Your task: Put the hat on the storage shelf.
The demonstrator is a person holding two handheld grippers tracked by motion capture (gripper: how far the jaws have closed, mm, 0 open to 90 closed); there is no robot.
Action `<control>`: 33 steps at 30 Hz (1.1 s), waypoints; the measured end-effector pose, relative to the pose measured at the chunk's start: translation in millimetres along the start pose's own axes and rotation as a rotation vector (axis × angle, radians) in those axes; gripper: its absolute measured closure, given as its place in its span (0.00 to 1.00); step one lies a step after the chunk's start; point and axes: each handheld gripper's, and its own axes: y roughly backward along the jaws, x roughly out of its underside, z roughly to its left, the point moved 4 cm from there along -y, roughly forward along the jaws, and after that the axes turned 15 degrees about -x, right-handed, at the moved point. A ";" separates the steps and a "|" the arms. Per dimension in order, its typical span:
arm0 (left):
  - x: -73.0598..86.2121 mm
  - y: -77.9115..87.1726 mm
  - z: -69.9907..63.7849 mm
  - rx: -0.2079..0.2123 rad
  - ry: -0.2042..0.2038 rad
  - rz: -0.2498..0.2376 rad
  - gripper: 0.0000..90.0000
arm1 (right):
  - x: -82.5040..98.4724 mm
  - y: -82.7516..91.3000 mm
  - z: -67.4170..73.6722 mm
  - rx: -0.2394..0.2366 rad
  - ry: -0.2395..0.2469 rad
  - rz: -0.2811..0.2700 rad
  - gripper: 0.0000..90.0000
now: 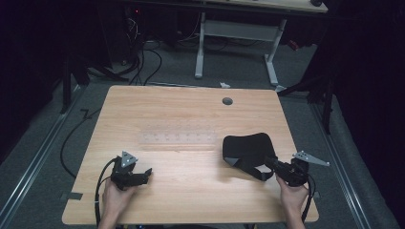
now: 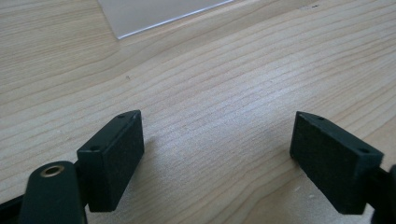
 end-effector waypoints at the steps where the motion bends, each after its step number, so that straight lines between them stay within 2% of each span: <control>1: 0.0 0.0 0.0 -0.001 -0.001 -0.001 0.21 | 0.0 0.2 1.6 -0.002 0.004 0.003 0.96; 9: 1.4 3.1 -4.2 0.017 -0.010 -0.003 0.24 | -0.6 -0.4 18.0 -0.024 0.046 0.016 0.96; 14: -1.9 11.1 -10.0 0.052 -0.005 -0.034 0.25 | 1.5 -4.5 27.6 -0.040 0.067 0.021 0.96; 19: -1.1 22.5 -23.4 0.104 -0.055 -0.056 0.24 | 2.8 -11.2 35.4 -0.067 0.079 0.043 0.96; 21: 0.5 27.4 -31.9 0.129 -0.092 -0.070 0.23 | 2.1 -13.2 39.8 -0.079 0.090 0.050 0.96; 24: 1.7 33.7 -42.8 0.165 -0.120 -0.081 0.22 | -0.3 -15.8 46.7 -0.102 0.101 0.054 0.96; 33: -1.5 45.9 -65.4 0.246 -0.157 -0.100 0.21 | -7.7 -27.0 63.4 -0.159 0.120 0.072 0.96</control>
